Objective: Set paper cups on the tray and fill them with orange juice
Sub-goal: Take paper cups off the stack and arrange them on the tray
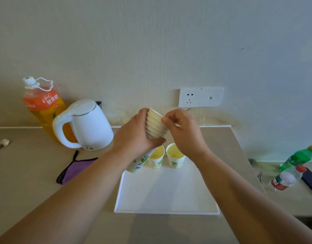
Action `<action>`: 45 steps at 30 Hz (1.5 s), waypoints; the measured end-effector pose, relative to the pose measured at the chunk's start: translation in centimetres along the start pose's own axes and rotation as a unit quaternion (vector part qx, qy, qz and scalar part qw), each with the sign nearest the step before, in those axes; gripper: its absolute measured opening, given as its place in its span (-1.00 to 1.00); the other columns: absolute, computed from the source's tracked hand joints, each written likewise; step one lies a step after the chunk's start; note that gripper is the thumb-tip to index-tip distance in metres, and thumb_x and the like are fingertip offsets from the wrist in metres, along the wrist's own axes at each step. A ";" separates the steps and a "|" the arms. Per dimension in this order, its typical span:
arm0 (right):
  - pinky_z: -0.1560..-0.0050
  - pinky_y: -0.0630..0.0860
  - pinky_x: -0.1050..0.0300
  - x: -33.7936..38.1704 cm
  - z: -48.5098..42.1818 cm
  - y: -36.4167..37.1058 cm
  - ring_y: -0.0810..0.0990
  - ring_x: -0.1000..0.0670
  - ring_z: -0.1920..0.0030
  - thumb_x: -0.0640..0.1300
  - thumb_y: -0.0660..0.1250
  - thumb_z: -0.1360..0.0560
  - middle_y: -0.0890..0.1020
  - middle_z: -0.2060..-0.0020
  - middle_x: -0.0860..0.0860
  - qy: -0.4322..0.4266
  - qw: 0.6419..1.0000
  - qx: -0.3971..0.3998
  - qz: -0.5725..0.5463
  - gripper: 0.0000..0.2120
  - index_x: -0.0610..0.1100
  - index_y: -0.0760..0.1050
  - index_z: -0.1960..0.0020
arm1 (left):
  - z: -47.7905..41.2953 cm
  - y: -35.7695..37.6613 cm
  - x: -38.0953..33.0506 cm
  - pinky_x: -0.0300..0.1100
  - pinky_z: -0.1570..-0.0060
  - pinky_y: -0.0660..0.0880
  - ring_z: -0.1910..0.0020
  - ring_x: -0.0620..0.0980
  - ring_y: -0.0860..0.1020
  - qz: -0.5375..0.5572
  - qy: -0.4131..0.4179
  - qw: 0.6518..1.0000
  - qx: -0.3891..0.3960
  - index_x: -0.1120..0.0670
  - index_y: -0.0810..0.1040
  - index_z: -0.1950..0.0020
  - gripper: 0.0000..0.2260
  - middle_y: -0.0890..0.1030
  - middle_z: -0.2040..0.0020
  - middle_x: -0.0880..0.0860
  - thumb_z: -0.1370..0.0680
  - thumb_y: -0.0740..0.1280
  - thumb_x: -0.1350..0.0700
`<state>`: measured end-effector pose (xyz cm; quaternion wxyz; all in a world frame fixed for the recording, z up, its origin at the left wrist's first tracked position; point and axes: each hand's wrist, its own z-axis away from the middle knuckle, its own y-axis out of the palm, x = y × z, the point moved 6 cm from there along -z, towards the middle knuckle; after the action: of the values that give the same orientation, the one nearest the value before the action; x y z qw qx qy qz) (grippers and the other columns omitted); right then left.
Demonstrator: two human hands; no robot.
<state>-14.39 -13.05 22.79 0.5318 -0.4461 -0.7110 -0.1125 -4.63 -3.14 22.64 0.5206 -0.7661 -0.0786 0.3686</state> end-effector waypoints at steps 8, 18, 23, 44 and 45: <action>0.07 0.43 0.23 -0.6 -0.9 -1.4 0.52 0.08 0.16 -0.16 0.27 -0.57 0.53 0.24 0.13 0.025 0.996 -0.079 -0.031 -0.78 0.07 0.38 0.20 | 0.3 0.3 1.0 -0.10 0.11 0.49 0.05 0.03 0.57 -0.004 -0.018 1.000 0.007 -0.08 0.32 -0.22 -0.42 0.55 -0.02 -0.10 -0.30 0.48 -0.15; -0.13 0.46 0.32 -2.1 -0.9 -0.8 0.45 0.09 -0.26 0.01 0.50 -0.37 0.45 -0.23 0.05 0.140 0.973 -0.015 -0.183 -0.36 -0.07 0.31 -0.35 | 0.8 0.5 1.0 -0.13 0.11 0.46 0.03 -0.07 0.55 0.094 0.001 0.996 0.009 -0.15 0.31 -0.21 -0.40 0.55 -0.04 -0.17 -0.28 0.53 -0.10; -0.35 0.35 0.06 -4.0 -0.4 1.1 0.51 0.00 -0.23 -0.09 0.60 -0.21 0.52 -0.16 -0.04 0.258 0.906 0.075 -0.327 0.09 -0.22 0.02 -0.53 | 0.9 1.0 0.8 -0.10 0.03 0.49 0.00 -0.07 0.55 0.093 0.003 0.996 0.019 -0.14 0.32 -0.25 -0.36 0.55 -0.03 -0.17 -0.26 0.54 -0.10; -0.14 0.51 0.05 -18.5 6.7 -7.5 0.54 -0.06 -0.14 -0.23 0.55 -0.31 0.53 -0.13 -0.07 0.318 0.939 -0.058 -0.117 -0.24 -0.13 0.26 -0.41 | 2.2 3.6 3.2 -0.15 0.02 0.40 -0.06 -0.04 0.51 0.126 -0.056 0.988 0.075 -0.14 0.28 -0.37 -0.24 0.51 -0.12 -0.10 -0.27 0.56 -0.14; -0.08 0.52 0.10 -19.3 7.1 -7.1 0.53 -0.06 -0.15 -0.25 0.54 -0.32 0.52 -0.15 -0.07 0.320 0.941 -0.045 -0.097 -0.26 -0.14 0.26 -0.40 | 2.1 3.6 3.2 -0.15 0.02 0.41 -0.05 -0.04 0.51 0.126 -0.057 0.987 0.077 -0.14 0.28 -0.37 -0.24 0.51 -0.11 -0.10 -0.26 0.56 -0.14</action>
<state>-23.72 -22.55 5.60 0.6970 -0.3388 -0.5374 -0.3326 -4.65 -1.54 17.55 0.5222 -0.7053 0.0171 0.4792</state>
